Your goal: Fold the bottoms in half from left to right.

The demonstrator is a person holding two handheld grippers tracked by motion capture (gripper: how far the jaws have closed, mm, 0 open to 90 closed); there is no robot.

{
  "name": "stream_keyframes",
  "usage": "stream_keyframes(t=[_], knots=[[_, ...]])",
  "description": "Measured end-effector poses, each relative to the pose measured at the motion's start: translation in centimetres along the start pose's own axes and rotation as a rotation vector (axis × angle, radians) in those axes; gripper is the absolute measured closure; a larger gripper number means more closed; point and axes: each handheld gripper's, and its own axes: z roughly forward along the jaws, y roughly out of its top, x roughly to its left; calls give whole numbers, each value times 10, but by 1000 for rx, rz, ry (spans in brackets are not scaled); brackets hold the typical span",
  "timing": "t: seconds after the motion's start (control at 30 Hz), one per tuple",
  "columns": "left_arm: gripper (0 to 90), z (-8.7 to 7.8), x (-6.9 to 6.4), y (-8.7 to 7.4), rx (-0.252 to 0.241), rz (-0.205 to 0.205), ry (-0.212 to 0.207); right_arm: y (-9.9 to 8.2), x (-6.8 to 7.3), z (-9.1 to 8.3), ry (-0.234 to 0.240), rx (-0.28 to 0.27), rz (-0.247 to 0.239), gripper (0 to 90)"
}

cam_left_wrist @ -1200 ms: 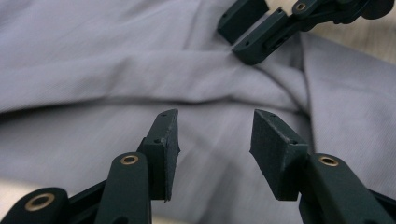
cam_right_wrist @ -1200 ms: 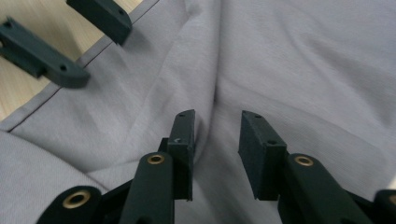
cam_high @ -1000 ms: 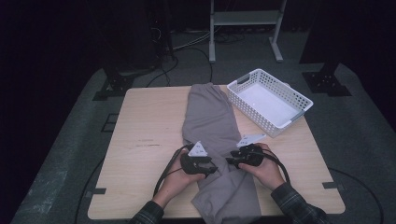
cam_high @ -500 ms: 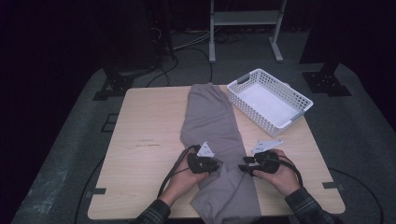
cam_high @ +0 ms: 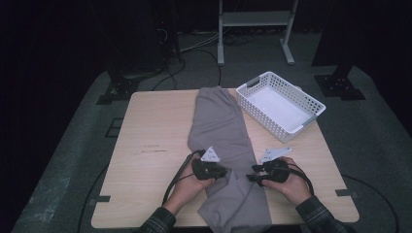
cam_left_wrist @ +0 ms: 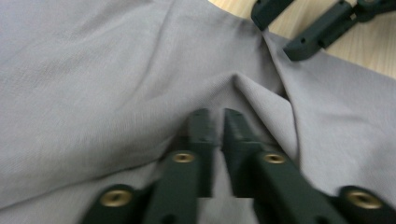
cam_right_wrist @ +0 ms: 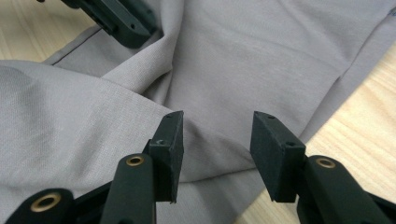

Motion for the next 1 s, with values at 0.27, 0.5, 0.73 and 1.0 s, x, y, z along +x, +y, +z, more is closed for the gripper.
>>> stream_keyframes(t=[0.27,0.5,0.73,1.0], knots=[[660,15,1,2,1,12,8,-1,-1,3,7,12,1,537],[894,11,0,1,12,-21,-12,-1,1,5,3,20,-17,540],[896,-9,0,1,1,-52,-45,-1,3,7,6,30,-39,540],[897,-35,1,-15,47,-53,-43,-3,1,9,4,47,-48,549]])
